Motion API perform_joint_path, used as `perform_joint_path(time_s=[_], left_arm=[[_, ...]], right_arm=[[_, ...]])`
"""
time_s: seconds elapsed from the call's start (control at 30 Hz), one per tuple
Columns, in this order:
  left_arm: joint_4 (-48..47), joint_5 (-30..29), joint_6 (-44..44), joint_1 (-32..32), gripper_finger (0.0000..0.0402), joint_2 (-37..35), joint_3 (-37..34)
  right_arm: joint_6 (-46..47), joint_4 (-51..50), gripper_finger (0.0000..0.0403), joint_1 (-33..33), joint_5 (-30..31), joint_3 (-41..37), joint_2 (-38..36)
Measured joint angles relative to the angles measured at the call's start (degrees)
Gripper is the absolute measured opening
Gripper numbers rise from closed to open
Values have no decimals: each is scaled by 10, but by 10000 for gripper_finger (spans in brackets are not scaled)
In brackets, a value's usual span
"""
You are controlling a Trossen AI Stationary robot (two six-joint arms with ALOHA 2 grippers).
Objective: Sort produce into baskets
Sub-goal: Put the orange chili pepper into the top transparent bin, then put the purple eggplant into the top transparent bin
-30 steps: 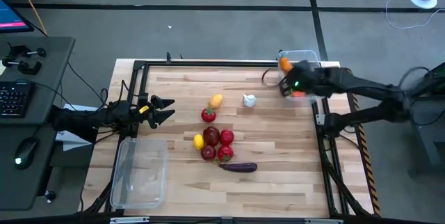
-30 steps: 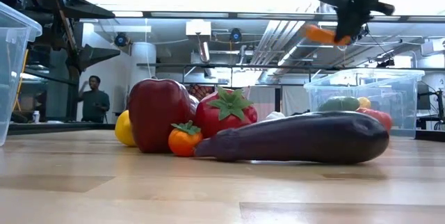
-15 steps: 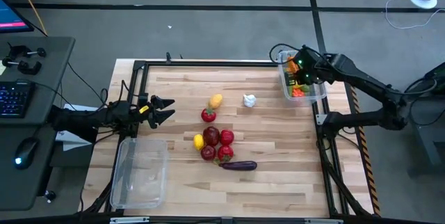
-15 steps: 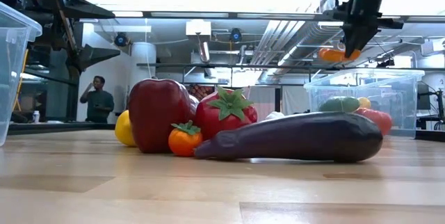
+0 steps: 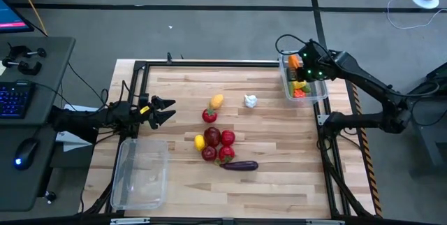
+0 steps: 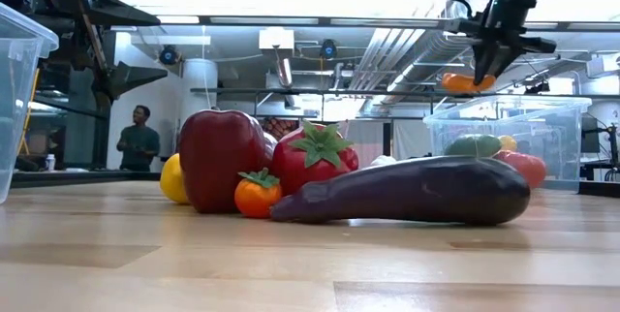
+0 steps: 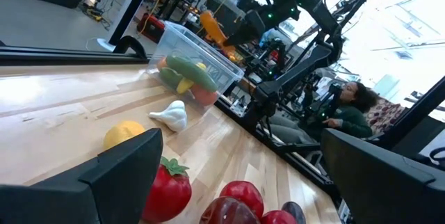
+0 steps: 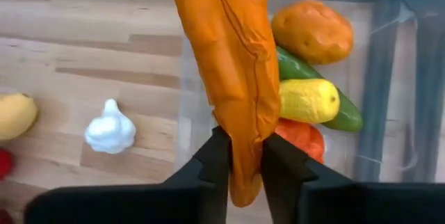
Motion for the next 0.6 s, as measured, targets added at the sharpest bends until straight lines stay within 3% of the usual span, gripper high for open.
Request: perform_joint_path(time_s=[0.37, 0.47, 0.6], left_arm=[[0, 0, 0, 0, 378, 0, 0], [0, 0, 0, 0, 378, 0, 0], [0, 0, 0, 0, 378, 0, 0]], right_arm=[[-4, -27, 243, -21, 21, 0, -1], [-23, -1, 263, -9, -37, 1, -12], [-66, 72, 267, 68, -179, 2, -31]])
